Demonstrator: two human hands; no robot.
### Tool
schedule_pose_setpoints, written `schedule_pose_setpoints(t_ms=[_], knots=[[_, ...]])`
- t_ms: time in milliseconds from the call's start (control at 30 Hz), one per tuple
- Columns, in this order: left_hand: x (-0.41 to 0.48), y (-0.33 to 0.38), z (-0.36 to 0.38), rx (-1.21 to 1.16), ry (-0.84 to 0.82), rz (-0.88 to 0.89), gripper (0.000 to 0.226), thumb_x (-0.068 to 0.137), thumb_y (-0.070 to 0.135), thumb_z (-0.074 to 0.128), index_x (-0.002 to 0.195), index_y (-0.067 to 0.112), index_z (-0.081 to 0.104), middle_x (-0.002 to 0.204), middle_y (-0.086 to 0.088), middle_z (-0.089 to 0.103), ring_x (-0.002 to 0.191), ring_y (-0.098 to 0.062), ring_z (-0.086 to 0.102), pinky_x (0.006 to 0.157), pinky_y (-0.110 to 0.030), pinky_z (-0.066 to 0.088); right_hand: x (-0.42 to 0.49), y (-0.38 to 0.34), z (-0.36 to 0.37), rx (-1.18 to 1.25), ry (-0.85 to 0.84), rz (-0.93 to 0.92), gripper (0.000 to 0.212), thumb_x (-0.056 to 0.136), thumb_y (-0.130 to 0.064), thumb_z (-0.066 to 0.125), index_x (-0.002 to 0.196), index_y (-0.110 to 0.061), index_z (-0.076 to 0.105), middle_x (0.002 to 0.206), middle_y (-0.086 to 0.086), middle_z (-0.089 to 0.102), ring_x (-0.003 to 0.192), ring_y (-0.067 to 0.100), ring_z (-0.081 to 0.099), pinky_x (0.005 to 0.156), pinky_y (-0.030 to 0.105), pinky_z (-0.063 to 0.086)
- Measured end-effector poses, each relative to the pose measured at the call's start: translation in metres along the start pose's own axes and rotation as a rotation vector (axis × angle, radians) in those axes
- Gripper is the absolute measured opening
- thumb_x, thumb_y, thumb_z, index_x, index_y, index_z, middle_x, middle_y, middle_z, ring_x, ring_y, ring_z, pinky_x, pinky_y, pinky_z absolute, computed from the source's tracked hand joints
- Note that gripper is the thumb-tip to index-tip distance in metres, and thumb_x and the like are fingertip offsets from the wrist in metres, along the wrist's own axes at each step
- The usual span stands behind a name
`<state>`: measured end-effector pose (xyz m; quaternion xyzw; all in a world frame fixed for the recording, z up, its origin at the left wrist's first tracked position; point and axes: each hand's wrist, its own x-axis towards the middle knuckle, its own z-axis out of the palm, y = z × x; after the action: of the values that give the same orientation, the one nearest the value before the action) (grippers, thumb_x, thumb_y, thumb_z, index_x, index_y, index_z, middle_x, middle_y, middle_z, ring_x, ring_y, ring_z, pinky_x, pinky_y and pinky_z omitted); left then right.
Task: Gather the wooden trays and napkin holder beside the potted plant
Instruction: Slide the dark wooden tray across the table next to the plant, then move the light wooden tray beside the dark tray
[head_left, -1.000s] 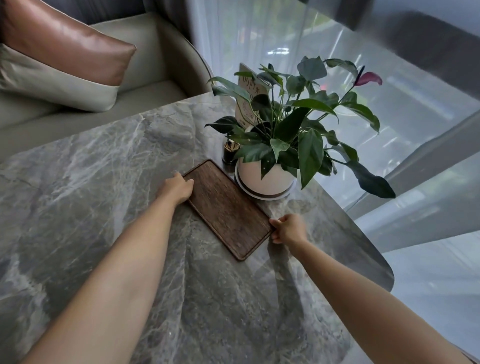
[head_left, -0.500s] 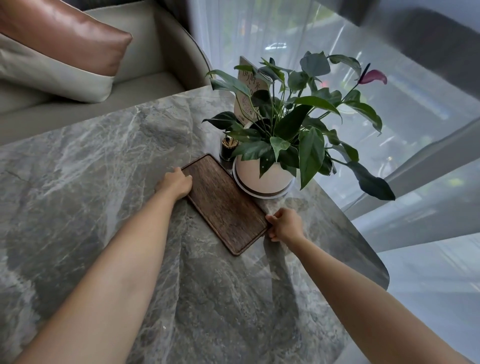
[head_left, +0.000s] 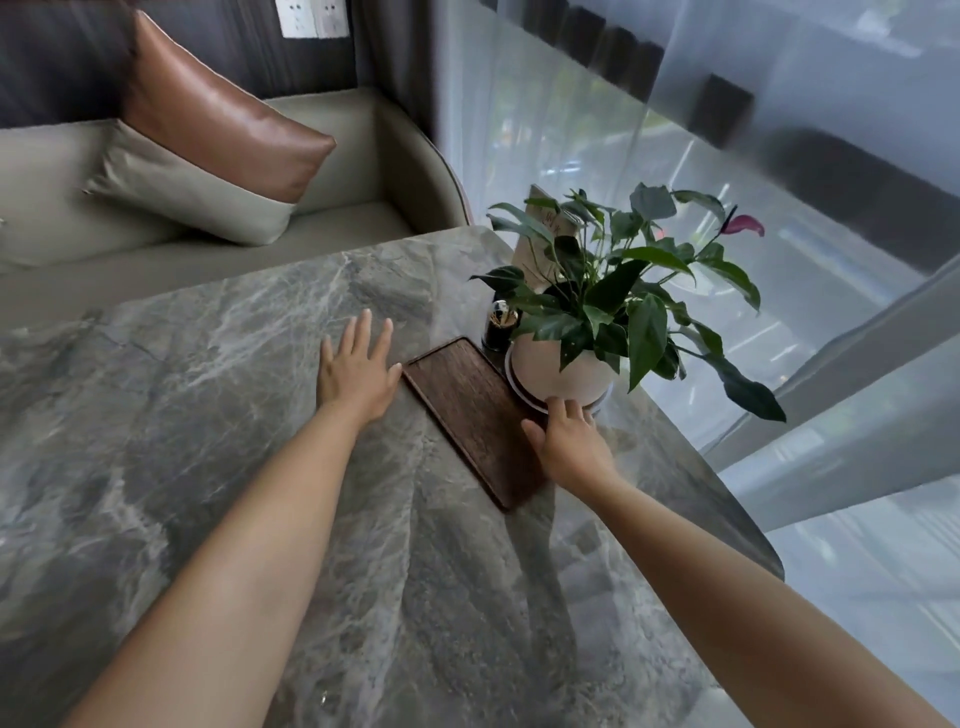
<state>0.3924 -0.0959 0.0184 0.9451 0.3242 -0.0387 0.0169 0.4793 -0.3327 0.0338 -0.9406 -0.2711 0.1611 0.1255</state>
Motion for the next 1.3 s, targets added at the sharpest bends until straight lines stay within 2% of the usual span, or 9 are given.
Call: schedule_pose_setpoints(t_ms=[100,167,233,333,700,900,1100,1300], knots=[[-0.019,-0.022,-0.019,0.004,0.095,-0.001,0.060,0.097,0.042,0.019,0.147,0.023,-0.008,0.158,-0.001,-0.014,0.146,-0.018,-0.009,0.117,-0.046,-0.002,-0.009,-0.032,-0.002,-0.039,0.010,-0.083,0.064,0.095,-0.047,0.027,0.146,-0.013,0.008,0.155,0.014,0.015,0.141,0.033,0.018,0.111,0.045,0.025],[-0.034,-0.040,-0.032,-0.004,0.159,-0.019,0.061,0.097,0.042,0.019,0.147,0.022,-0.008,0.158,0.000,-0.012,0.146,-0.017,-0.009,0.117,-0.045,-0.004,-0.016,-0.056,-0.002,-0.058,0.034,-0.151,0.069,0.095,-0.050,0.021,0.147,-0.016,-0.009,0.159,0.008,-0.004,0.145,0.028,0.001,0.117,0.042,0.011],[-0.053,-0.061,-0.044,-0.004,0.211,-0.041,0.062,0.097,0.042,0.021,0.148,0.021,-0.007,0.159,0.000,-0.010,0.146,-0.017,-0.008,0.117,-0.045,-0.004,-0.025,-0.083,-0.002,-0.062,0.079,-0.217,0.072,0.094,-0.053,0.019,0.145,-0.017,-0.015,0.158,0.004,-0.014,0.145,0.023,-0.010,0.118,0.040,0.003],[-0.085,-0.098,-0.061,-0.007,0.252,-0.066,0.062,0.097,0.042,0.021,0.148,0.021,-0.007,0.159,0.000,-0.009,0.146,-0.017,-0.007,0.117,-0.044,-0.005,-0.044,-0.127,-0.002,-0.075,0.132,-0.292,0.074,0.093,-0.054,0.019,0.144,-0.014,-0.019,0.156,0.004,-0.020,0.144,0.021,-0.017,0.117,0.040,-0.003],[-0.238,-0.278,-0.094,0.042,0.301,-0.291,0.064,0.096,0.043,0.025,0.148,0.020,-0.004,0.159,-0.001,-0.006,0.146,-0.016,-0.003,0.117,-0.044,-0.003,-0.146,-0.312,0.031,-0.068,0.098,-0.538,0.076,0.094,-0.053,0.018,0.143,-0.012,-0.022,0.155,0.005,-0.025,0.142,0.021,-0.022,0.117,0.039,-0.008],[-0.327,-0.364,-0.087,0.074,0.235,-0.457,0.062,0.097,0.045,0.015,0.147,0.021,-0.013,0.158,0.001,-0.014,0.145,-0.016,-0.011,0.117,-0.042,-0.006,-0.210,-0.395,0.071,-0.075,0.033,-0.690,0.076,0.094,-0.053,0.019,0.143,-0.011,-0.021,0.155,0.005,-0.023,0.143,0.021,-0.020,0.117,0.039,-0.006],[-0.397,-0.418,-0.052,0.045,0.124,-0.543,0.061,0.097,0.045,0.014,0.146,0.022,-0.013,0.157,0.002,-0.016,0.145,-0.015,-0.012,0.117,-0.041,-0.007,-0.271,-0.446,0.125,-0.114,-0.035,-0.776,0.076,0.094,-0.054,0.019,0.143,-0.011,-0.021,0.156,0.005,-0.023,0.143,0.021,-0.019,0.118,0.040,-0.006],[-0.439,-0.453,-0.011,0.008,-0.018,-0.579,0.062,0.096,0.047,0.013,0.147,0.022,-0.012,0.157,0.002,-0.017,0.145,-0.016,-0.012,0.118,-0.041,-0.006,-0.315,-0.460,0.179,-0.196,-0.150,-0.771,0.075,0.094,-0.054,0.015,0.141,-0.011,-0.024,0.154,0.005,-0.026,0.142,0.021,-0.023,0.117,0.039,-0.007]])
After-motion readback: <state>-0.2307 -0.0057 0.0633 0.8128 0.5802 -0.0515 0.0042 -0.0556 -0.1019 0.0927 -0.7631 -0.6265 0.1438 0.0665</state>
